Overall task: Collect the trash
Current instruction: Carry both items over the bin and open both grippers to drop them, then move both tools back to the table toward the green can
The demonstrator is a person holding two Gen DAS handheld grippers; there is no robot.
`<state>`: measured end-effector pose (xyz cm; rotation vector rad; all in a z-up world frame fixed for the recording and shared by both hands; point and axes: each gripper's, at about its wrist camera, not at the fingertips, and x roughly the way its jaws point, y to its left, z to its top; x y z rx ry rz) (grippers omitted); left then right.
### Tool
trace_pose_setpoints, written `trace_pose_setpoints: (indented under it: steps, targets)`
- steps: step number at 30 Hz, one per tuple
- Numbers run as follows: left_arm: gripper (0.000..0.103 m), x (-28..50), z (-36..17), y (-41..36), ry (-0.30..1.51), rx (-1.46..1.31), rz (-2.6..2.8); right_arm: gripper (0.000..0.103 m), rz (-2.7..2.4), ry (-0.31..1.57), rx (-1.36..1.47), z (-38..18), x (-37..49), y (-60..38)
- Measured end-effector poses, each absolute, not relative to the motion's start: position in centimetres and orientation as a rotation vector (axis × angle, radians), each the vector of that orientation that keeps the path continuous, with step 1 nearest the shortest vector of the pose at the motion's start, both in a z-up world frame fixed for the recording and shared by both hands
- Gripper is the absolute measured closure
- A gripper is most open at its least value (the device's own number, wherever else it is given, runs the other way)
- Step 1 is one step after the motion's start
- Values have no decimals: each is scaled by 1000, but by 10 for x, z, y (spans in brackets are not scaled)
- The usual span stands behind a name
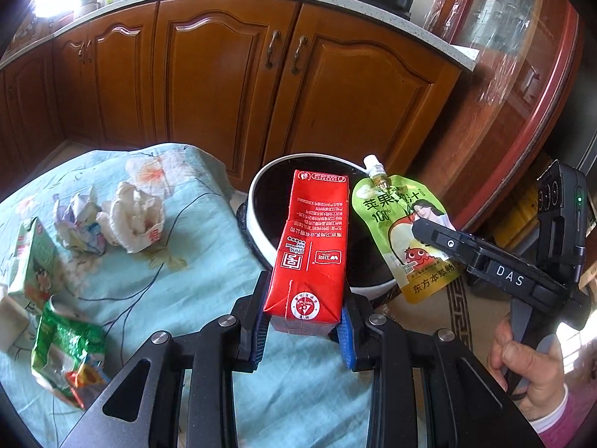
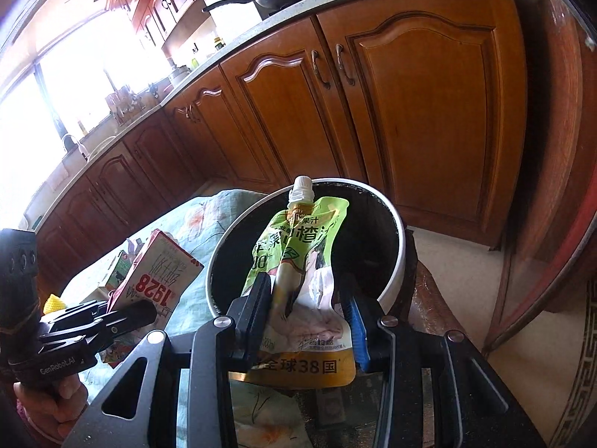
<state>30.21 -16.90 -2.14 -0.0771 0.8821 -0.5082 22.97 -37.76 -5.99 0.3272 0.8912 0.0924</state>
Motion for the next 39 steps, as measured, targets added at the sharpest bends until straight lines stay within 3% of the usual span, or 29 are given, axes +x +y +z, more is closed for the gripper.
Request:
trace_pose_setpoints:
  steps: [23,25,28,39]
  targets:
    - [73,376,-44,-230,968,-16,-494,61,64,984,247,-82,276,-389]
    - [65,377,-46,-234,970,-11,-492,60,62,990,248,-84,277,-391]
    - [44,373,-46,-234,962,-22,-482,43,55,979,268,-84,275,-394]
    - [41,338,-44,-194,925,-97,-479,15,68,911,358,-75,245,-391]
